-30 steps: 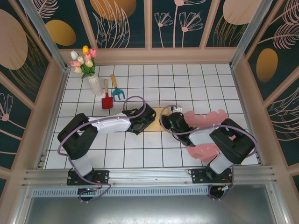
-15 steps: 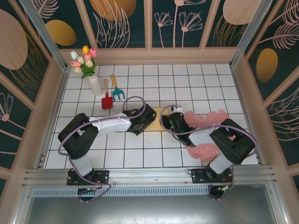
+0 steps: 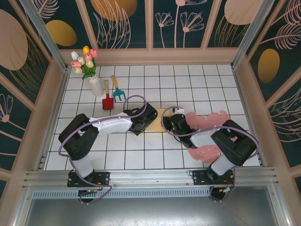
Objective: Fold the paper box
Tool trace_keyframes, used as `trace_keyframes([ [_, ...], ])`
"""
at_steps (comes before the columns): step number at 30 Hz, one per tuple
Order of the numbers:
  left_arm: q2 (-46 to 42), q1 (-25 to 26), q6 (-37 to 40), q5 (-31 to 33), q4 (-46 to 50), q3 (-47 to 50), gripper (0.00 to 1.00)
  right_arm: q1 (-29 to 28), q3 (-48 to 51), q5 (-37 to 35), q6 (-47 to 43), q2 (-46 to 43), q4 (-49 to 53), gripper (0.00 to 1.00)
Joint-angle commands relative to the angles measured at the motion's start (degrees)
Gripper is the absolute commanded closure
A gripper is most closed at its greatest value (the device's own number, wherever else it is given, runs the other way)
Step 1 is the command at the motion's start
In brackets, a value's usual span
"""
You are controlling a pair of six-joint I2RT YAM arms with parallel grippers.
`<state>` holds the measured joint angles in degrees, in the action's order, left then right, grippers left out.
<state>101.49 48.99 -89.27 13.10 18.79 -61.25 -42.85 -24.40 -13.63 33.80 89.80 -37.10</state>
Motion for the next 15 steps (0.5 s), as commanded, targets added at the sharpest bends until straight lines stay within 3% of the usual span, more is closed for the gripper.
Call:
trace_keyframes([
  [1,1.40,-0.54,-0.20,1.38,0.90,-2.41,0.03,-0.62,2.05,1.28,-0.32,1.07,5.37,0.55],
  [7,3.13,-0.56,0.50,0.04,1.03,-3.51,0.07,-0.63,2.16,1.58,-0.32,1.39,4.87,0.56],
  [12,-0.88,-0.65,1.56,6.97,5.70,-3.17,0.07,-0.65,2.08,1.08,-0.80,2.10,4.76,0.56],
  [15,-2.52,-1.07,1.56,6.23,3.55,-1.27,0.09,-0.66,1.80,1.57,-0.60,2.65,4.26,0.56],
])
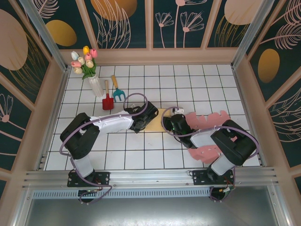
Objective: Fold the paper box
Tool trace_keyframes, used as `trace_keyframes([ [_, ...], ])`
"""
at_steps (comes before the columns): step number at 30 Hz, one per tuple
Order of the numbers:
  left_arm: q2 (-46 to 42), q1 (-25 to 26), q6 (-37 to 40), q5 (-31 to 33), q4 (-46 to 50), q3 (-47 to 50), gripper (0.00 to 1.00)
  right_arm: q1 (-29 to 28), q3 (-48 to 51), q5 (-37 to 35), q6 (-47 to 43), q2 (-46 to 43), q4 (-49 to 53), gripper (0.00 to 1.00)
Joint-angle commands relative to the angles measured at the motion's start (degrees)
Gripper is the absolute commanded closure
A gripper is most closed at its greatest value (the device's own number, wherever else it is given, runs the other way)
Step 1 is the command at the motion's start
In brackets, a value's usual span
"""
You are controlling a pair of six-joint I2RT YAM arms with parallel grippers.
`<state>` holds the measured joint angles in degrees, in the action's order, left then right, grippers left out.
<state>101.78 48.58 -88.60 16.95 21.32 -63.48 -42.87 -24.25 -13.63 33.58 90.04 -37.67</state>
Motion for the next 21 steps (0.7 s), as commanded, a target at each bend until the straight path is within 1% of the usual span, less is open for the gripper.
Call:
trace_keyframes([
  [1,-2.69,-0.59,0.88,1.88,0.54,1.08,0.09,-0.62,1.66,1.68,-0.20,2.55,4.64,0.56],
  [7,1.67,-0.64,1.94,-1.16,-0.88,-0.84,0.09,-0.93,1.67,2.05,0.14,2.99,4.58,0.56],
  [13,3.93,-0.62,0.49,-4.04,-1.89,-0.59,0.11,-0.99,1.93,1.33,-0.31,2.58,4.89,0.56],
  [21,4.91,-0.60,-0.52,-4.69,-2.51,-0.23,0.15,-1.07,2.17,1.58,0.25,3.13,4.01,0.56],
])
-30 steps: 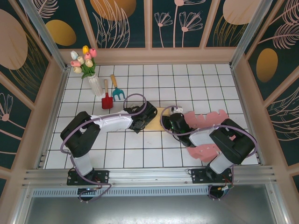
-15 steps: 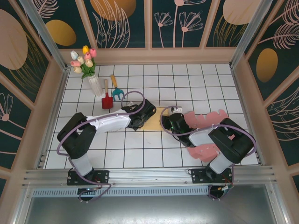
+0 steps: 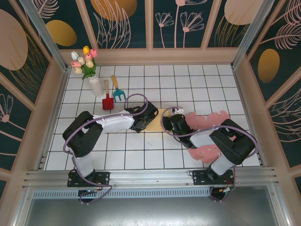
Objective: Fold the paper box
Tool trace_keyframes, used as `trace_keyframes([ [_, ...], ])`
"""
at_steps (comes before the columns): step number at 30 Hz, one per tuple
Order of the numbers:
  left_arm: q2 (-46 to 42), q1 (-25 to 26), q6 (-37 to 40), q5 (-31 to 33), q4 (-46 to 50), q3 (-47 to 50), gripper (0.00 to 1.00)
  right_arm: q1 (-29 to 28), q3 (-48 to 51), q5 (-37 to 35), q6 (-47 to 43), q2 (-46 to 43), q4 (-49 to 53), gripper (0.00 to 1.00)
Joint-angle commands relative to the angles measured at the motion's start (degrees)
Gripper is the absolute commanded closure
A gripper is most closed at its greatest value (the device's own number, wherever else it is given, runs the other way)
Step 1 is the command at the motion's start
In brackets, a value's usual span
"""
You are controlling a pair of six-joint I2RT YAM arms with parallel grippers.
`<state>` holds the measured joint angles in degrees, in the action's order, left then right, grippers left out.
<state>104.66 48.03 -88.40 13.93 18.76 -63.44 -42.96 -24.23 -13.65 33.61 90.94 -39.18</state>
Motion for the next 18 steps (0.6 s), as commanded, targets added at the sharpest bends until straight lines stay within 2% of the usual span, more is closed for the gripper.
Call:
trace_keyframes([
  [1,2.25,-0.06,-0.80,-1.63,-0.04,-0.28,0.15,-0.99,2.16,1.61,0.23,2.27,5.52,0.56],
  [9,3.88,-0.04,-1.73,-2.95,-2.05,1.13,0.19,-0.99,2.69,1.74,0.42,1.80,5.38,0.56],
  [18,3.89,-0.15,-2.05,-2.11,-2.28,2.43,0.19,-1.21,3.09,1.70,0.69,-0.17,6.15,0.51],
])
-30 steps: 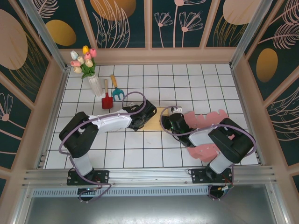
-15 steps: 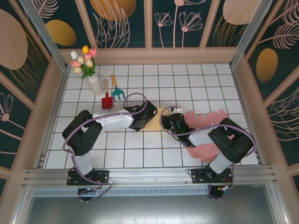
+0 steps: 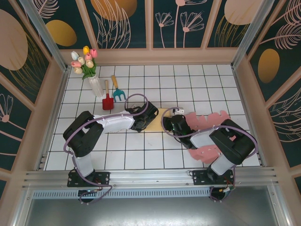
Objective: Fold the paper box
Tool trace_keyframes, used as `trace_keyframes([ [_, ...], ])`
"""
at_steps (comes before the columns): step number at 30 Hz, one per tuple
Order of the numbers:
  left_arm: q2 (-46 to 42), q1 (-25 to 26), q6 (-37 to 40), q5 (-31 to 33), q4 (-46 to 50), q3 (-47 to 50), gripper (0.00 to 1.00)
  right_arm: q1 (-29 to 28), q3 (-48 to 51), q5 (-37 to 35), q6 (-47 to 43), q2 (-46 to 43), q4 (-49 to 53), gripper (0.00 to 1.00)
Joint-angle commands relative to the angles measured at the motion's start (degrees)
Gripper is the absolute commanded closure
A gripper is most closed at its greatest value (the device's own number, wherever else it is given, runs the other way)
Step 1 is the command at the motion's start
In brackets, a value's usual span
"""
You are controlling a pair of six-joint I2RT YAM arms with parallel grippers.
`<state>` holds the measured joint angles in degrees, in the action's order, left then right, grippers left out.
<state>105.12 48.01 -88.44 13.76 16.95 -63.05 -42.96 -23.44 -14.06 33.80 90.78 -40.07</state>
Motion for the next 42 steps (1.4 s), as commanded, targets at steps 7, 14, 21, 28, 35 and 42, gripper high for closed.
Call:
trace_keyframes([
  [7,3.42,-0.39,-2.06,-1.81,-1.38,3.50,0.20,-1.62,3.30,1.34,0.48,-4.91,9.45,0.49],
  [14,3.20,-0.76,-2.00,-1.59,-1.40,3.98,0.20,-3.24,3.69,-0.46,0.30,-12.90,14.58,0.49],
  [21,3.41,-0.76,-2.08,-1.66,-1.74,4.16,0.21,-4.24,4.43,-0.68,0.72,-16.25,17.18,0.49],
  [28,3.55,-0.86,-2.08,-1.81,-1.75,4.16,0.21,-4.32,6.20,-0.91,0.91,-15.14,15.24,0.49],
  [35,3.47,-0.94,-2.08,-1.54,-1.56,4.33,0.21,-4.30,6.46,2.28,0.35,-13.51,12.07,0.53],
  [42,3.80,-1.12,-1.96,-1.45,-1.66,4.60,0.21,-4.58,6.60,2.42,0.21,-13.64,11.65,0.61],
])
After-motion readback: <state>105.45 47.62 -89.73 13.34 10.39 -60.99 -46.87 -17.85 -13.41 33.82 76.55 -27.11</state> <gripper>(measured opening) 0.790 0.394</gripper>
